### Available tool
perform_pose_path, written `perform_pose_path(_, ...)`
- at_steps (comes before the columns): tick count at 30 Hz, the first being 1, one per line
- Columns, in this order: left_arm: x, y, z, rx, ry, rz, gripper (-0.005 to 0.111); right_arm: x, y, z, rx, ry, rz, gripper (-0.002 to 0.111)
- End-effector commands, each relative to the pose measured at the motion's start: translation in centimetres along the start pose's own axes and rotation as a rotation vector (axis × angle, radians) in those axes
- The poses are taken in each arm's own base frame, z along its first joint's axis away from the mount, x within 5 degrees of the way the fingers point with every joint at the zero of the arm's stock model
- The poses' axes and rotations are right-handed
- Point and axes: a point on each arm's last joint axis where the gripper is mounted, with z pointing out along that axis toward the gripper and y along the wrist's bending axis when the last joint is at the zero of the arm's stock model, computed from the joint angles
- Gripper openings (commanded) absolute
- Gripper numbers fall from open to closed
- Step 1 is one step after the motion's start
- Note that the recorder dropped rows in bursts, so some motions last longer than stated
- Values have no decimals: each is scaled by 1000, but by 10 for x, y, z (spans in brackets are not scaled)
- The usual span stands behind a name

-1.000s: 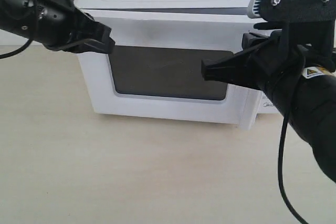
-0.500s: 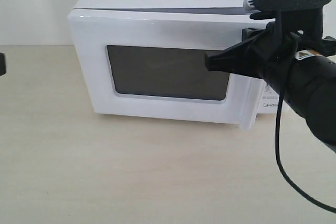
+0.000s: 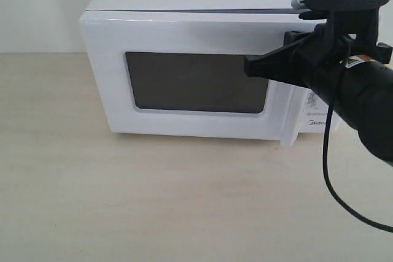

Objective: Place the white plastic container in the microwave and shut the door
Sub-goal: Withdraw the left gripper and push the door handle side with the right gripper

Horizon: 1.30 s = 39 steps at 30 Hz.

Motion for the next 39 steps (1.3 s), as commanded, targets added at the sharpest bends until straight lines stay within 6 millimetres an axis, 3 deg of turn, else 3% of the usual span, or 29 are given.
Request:
perform_pose_path(1,1,1,-1,-9,-1,-8,4,-2,-6,2,38,-13,17,0)
perform_pose_path(12,3,0,-1,-1,18,-8,4,-4,-6,2,45,-25,18,0)
perform_pose_path(19,3,0,-1,1,24,-8,4,-11,-7,26,48,11,39,0)
perform_pose_path(23,5,-1,-1,6,37,-8,4,-11,-6,27,50,18,44,0)
perform_pose_path(26,5,0,-1,2,40,1,4,-8,-7,18,29,60,46,0)
perform_pose_path(34,5,3,-1,-33,45,63,4,0,-4,-46,-48,13,54,0)
perform_pose_path(39,6,3,-1,-32,54,67,4,-3,-6,-52,-46,-6,45,0)
